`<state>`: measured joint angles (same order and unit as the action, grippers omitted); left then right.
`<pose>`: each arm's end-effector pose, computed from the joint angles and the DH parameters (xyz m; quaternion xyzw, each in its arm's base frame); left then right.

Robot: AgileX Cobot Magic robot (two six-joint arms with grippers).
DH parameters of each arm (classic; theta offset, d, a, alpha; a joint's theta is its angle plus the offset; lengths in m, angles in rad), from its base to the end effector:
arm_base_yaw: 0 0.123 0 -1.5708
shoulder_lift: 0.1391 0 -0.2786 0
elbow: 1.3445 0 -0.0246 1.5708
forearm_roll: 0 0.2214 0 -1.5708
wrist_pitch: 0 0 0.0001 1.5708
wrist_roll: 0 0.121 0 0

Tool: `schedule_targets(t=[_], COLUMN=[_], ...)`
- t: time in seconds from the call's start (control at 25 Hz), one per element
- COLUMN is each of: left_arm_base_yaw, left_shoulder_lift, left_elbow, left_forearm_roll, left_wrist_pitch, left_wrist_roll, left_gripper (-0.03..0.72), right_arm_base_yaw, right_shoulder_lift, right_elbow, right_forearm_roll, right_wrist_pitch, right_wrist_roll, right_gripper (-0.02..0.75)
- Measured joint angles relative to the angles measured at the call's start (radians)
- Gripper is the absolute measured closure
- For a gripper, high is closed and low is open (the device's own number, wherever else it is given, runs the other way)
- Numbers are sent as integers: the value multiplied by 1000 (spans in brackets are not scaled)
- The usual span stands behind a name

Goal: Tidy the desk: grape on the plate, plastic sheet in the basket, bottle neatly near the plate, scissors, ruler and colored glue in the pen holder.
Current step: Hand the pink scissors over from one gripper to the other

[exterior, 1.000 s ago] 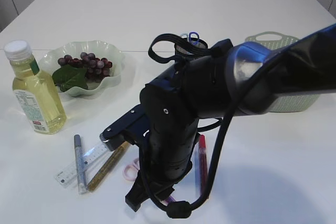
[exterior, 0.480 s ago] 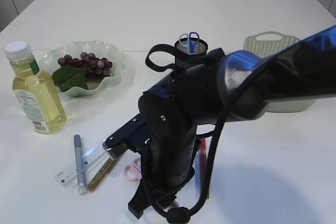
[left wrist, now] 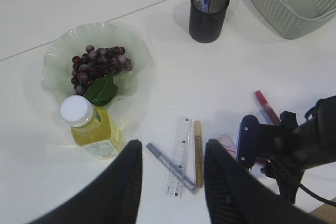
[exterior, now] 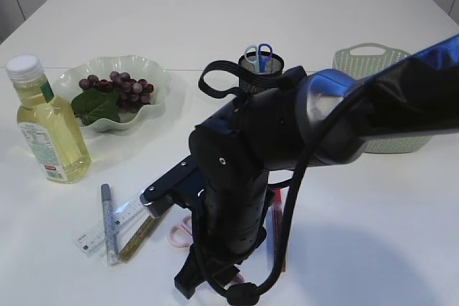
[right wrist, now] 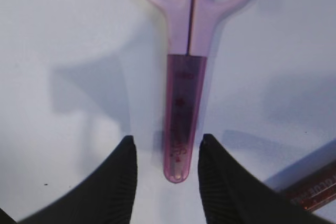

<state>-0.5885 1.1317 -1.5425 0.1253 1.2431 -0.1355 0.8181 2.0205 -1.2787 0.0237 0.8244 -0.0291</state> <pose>0.1650 -0.0929 0.4352 0.2001 0.8920 -0.0835 0.3966 0.2421 0.2615 0.1189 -0.4036 0.9137 0.0260 0.0389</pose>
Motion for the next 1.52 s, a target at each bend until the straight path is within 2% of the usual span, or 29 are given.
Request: schedule_targets(t=[0.2,0.52,1.52], left_arm_base_yaw=[0,0,0], left_shoulder_lift=[0,0,0], left_elbow=[0,0,0], left_forearm_roll=[0,0,0], left_wrist_pitch=[0,5,16], left_wrist_roll=[0,-2,-2], left_gripper=[398,398,398], right_arm_base_yaw=[0,0,0], right_shoulder_lift=[2,65,93], right_elbow=[-4,-104,-104], right_forearm_roll=[0,10,-14], right_wrist_pitch=[15,118,108], right_wrist_roll=[0,0,-21], right_gripper=[407,406,406])
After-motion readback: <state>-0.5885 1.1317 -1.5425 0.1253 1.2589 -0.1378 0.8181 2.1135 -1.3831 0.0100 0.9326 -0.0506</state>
